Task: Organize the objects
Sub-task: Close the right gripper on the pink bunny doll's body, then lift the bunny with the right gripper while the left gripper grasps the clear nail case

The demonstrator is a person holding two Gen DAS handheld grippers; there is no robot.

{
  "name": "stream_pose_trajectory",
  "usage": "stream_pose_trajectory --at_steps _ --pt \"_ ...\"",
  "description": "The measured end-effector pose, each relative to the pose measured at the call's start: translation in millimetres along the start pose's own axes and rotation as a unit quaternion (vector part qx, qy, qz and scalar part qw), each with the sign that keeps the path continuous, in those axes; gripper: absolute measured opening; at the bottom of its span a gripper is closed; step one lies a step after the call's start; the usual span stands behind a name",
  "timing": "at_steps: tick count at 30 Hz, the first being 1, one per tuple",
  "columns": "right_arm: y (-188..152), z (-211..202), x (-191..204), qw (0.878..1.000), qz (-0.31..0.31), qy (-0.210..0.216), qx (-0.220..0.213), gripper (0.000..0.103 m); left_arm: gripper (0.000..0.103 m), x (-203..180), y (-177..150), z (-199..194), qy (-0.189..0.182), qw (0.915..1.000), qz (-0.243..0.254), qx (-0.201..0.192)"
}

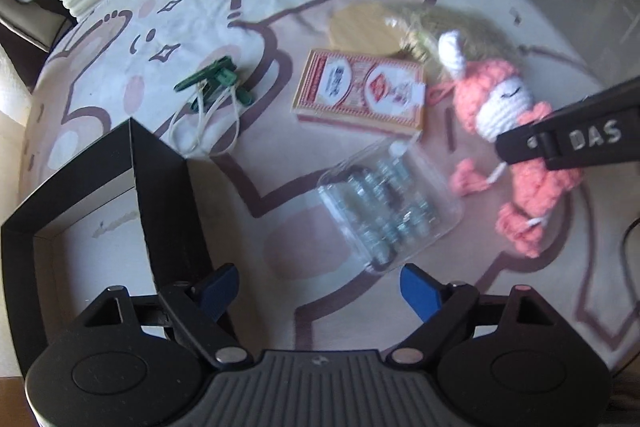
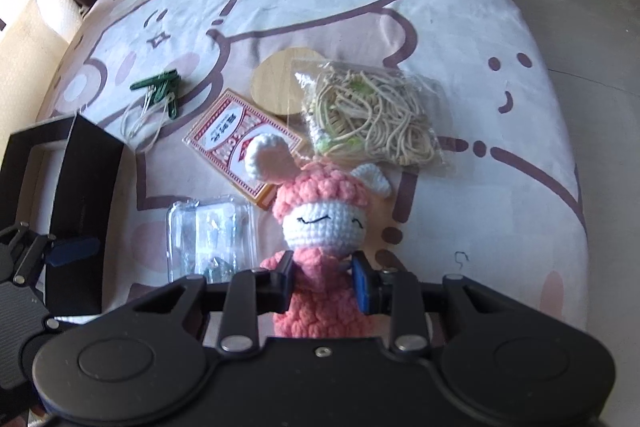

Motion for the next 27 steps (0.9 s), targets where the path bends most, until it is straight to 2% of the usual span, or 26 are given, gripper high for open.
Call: stream_pose_trajectory --at_steps 3,9,13,16,20,23,27 --pt "2.4 -12.1 -7.3 1.000 0.013 0.000 -0.019 0.030 0.097 -0.8 9.9 -11.4 -0.037 0.9982 -0.045 -0.011" --pt "-1.0 -30.9 -24.5 0.999 0.023 -0.009 -0.039 0.030 0.097 -3.2 23.5 -2.0 -0.037 0.9887 -0.145 0.002" --pt "-1.9 -41.0 -37.4 0.996 0.007 -0.064 -0.057 0.030 0.097 -3.8 26.9 9.4 -0.033 0.9818 -0.186 0.016" --pt "-3.0 -41.6 -54.8 0.994 0.021 -0.087 -0.060 0.030 0.097 -7.6 27.0 17.9 -0.033 0.9787 -0.201 0.028" --pt "-7.8 -30.3 -65.9 0.995 0.029 -0.091 -0.041 0.030 0.096 -14.5 26.5 24.3 -0.041 0.9754 -0.215 0.029" --pt "-11.9 -18.2 -61.9 0.998 0.029 -0.059 -0.018 0.030 0.093 -21.3 26.3 29.9 -0.031 0.9790 -0.199 0.035" --pt "-15.0 -7.6 -48.2 1.000 0.019 -0.024 0.002 0.030 0.093 -22.9 23.7 35.8 0.008 0.9862 -0.159 0.047"
Point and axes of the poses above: each gripper's, at about its wrist camera, not at the fingertips, and z roughly the way its jaws point, x to its left, y to its top, the point moved 4 cm from there along z, roughly the way its jaws point, and after that the axes turned 9 degrees about y, right-handed, at the moved point
